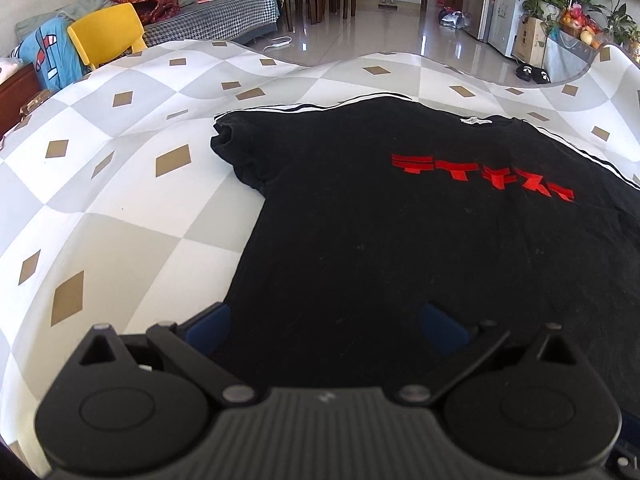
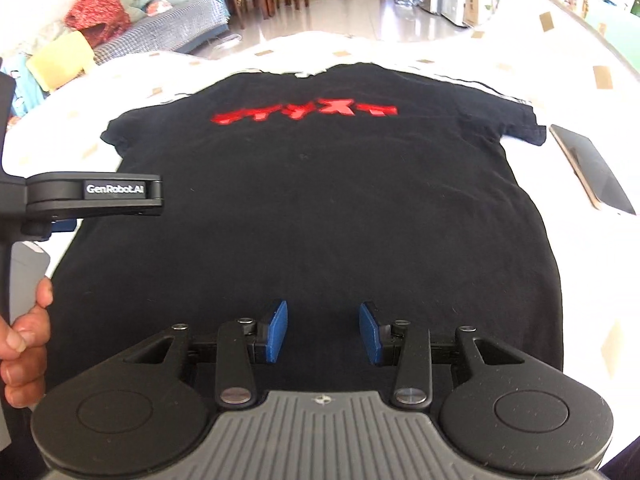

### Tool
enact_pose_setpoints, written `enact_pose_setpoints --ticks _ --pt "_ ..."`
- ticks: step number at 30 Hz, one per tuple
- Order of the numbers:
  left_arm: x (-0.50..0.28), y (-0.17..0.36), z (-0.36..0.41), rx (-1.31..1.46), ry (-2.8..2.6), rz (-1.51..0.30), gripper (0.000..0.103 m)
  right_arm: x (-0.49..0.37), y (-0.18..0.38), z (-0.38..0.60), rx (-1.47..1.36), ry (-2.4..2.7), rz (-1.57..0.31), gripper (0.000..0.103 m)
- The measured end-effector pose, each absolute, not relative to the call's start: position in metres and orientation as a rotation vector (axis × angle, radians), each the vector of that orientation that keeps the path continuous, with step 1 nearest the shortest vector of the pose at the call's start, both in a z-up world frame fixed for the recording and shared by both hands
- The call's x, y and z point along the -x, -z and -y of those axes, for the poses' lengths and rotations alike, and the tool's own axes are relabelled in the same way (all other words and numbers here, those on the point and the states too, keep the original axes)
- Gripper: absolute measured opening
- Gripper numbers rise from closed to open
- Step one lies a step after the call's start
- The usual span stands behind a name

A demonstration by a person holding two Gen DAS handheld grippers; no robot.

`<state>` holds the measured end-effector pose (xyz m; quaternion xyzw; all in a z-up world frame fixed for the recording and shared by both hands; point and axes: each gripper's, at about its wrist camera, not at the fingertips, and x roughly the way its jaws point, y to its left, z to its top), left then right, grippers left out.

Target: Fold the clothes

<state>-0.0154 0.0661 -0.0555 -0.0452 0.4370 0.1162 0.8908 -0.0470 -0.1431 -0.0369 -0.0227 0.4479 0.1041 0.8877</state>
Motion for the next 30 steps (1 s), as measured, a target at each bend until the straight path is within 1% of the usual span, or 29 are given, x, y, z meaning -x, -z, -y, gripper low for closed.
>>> enact_pose_setpoints --ticks 2,5,14,27,30 --pt "0.013 0.061 -0.066 0.095 -0.243 -0.925 0.102 0.048 0.038 0.141 0.061 -0.218 -0.923 0.044" --pt "0.01 0.07 -0.066 0.103 -0.235 -0.963 0.103 0.05 0.042 0.135 0.108 -0.218 -0.915 0.046" --pt "0.014 0.077 -0.066 0.097 -0.229 -0.945 0.103 0.052 0.043 0.13 0.129 -0.214 -0.91 0.051" --pt "0.011 0.077 -0.073 0.108 -0.251 -0.932 0.103 0.051 0.044 0.127 0.123 -0.209 -0.925 0.055" --pt "0.01 0.078 -0.074 0.11 -0.253 -0.93 0.103 0.051 0.044 0.127 0.122 -0.21 -0.926 0.057"
